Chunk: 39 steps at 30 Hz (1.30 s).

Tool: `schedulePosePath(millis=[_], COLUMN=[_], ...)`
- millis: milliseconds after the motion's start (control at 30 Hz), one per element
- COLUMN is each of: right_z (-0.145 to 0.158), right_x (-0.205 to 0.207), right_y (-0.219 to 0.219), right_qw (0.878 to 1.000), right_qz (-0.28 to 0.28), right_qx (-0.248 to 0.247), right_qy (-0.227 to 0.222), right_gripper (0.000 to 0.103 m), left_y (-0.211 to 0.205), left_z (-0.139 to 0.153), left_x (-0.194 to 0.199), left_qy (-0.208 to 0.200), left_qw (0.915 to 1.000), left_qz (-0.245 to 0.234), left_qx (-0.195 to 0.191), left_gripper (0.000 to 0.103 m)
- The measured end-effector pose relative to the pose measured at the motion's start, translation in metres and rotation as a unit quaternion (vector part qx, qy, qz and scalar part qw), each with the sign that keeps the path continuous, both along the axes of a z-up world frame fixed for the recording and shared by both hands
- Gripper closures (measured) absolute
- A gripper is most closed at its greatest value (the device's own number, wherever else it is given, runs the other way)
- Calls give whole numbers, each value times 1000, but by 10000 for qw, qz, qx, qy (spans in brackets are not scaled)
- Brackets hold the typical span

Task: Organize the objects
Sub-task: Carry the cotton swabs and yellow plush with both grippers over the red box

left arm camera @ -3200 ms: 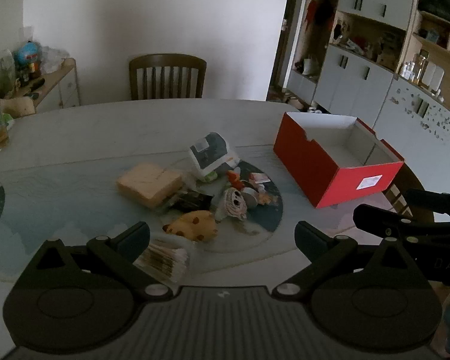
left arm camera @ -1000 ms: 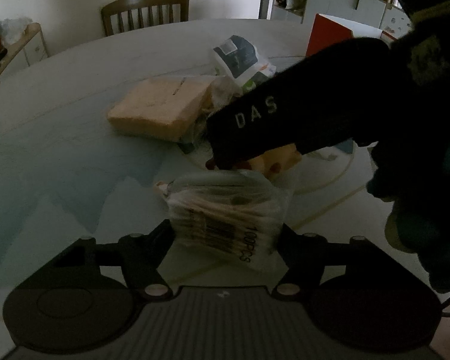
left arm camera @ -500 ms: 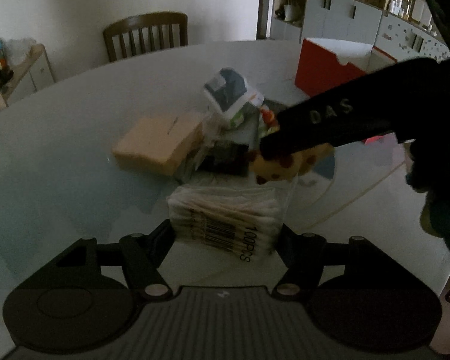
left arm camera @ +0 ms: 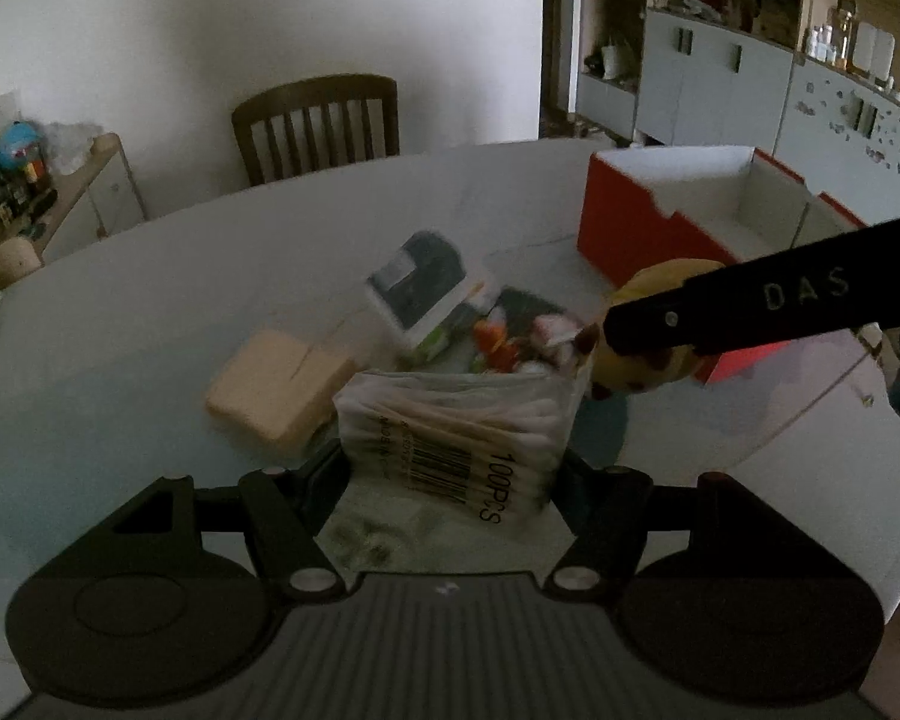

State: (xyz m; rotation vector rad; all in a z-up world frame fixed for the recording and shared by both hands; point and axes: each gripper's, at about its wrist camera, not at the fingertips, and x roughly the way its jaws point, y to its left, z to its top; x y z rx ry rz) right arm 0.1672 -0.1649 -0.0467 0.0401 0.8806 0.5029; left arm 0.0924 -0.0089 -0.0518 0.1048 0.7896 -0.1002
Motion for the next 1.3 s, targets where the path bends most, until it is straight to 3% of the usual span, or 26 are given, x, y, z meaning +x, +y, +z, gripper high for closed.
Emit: schedulePosePath(millis=[467,767,1067,1300], right_z=[30,27,8,-13], right_x=[41,71,107,129], right_y=[-95,-156,-206,-221], right_qw=[9988,9977,9950,9925], right_qz=[-53,-371,-696,-776], right_qx=[109,18,-358,-675], right_qy=[-481,-574,-620,-660], right_gripper=[41,41,41,41], left_y=[-91,-157,-213,-251], left_z=[41,55,47,31], left_x=[43,84,134,177], left_qy=[-263,-269,-57,215], left_qw=[9996,9974,9935,9880], left_qz=[-122,-613,-988,-1268], left_qx=[37,251,566,859], left_gripper=[33,33,33,33])
